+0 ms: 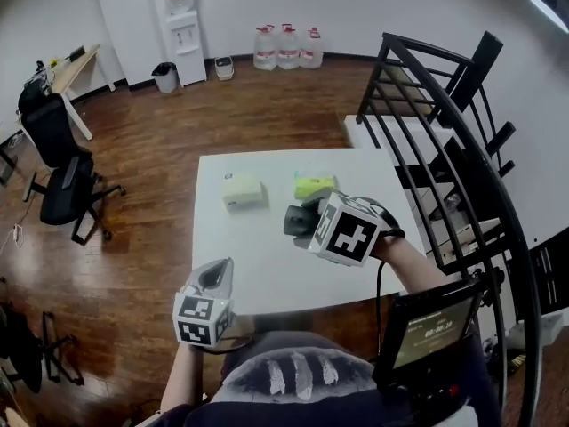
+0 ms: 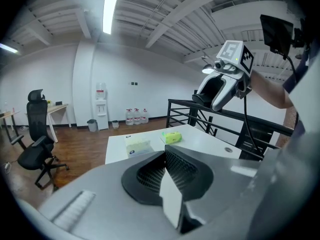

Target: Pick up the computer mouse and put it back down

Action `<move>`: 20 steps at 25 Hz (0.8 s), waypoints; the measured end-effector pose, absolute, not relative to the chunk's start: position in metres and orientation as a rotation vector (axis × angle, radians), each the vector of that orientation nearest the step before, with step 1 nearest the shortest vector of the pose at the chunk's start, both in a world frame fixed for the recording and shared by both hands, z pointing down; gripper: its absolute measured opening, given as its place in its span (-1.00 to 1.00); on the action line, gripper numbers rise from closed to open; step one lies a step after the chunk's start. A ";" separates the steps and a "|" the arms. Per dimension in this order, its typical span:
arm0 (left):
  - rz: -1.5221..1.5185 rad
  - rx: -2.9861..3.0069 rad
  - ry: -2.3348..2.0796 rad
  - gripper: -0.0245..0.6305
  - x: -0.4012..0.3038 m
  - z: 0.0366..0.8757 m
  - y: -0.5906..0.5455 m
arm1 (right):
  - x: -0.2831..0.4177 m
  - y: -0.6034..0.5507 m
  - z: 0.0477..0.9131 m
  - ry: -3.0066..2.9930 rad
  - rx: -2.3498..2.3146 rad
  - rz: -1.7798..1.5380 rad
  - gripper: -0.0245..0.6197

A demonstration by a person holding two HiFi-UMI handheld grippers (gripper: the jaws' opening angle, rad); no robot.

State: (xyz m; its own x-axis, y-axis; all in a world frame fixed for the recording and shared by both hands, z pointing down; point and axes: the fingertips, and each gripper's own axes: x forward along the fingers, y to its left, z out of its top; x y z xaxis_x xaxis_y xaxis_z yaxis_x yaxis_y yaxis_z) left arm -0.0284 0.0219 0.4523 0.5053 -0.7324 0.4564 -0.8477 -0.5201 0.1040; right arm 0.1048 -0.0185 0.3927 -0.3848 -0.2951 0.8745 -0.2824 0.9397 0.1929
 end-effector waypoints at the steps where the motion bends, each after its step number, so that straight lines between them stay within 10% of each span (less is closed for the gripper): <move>1: 0.518 2.438 -1.323 -0.87 -0.020 0.452 0.028 | 0.112 -0.015 0.391 -1.996 0.418 -0.015 -0.03; 20: 0.516 2.382 -1.309 -0.88 -0.048 0.490 0.018 | 0.111 -0.095 0.449 -1.927 0.554 0.116 -0.03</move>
